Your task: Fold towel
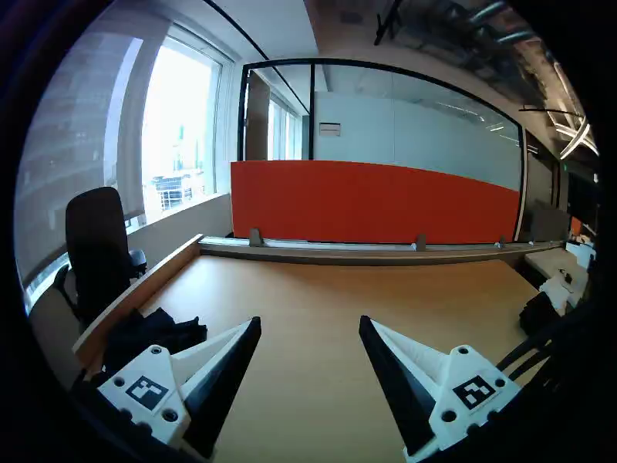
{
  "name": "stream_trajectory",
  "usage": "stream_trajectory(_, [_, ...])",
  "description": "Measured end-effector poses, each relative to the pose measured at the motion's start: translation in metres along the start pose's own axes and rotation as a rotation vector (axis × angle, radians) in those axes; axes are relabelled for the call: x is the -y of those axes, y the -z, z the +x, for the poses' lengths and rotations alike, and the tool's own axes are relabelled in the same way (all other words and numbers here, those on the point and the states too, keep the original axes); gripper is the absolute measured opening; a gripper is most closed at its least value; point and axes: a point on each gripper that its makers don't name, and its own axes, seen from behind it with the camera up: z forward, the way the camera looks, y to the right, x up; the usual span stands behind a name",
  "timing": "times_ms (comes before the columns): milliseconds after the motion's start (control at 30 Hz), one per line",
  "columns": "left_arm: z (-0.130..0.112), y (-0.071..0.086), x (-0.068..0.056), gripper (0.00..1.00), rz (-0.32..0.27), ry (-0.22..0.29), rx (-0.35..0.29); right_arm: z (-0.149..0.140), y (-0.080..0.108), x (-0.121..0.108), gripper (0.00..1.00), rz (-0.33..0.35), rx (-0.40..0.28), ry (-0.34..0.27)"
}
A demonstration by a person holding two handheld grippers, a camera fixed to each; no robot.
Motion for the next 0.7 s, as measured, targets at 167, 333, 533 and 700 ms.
stream_trajectory(167, [0.011, 0.0, 0.001, 0.94, 0.001, -0.005, -0.029, 0.015, 0.0, 0.015, 1.0, 0.009, -0.026, -0.011])
stream_trajectory(333, [0.021, 0.0, 0.0, 0.94, -0.003, 0.005, -0.056, 0.027, 0.001, 0.036, 1.0, 0.024, -0.045, -0.018])
stream_trajectory(533, [0.031, -0.002, -0.003, 0.94, -0.016, 0.013, -0.084, 0.034, 0.0, 0.065, 1.0, 0.047, -0.049, -0.007])
stream_trajectory(700, [0.038, -0.002, -0.007, 0.94, -0.032, 0.014, -0.102, 0.041, 0.002, 0.088, 1.0, 0.075, -0.061, -0.01])
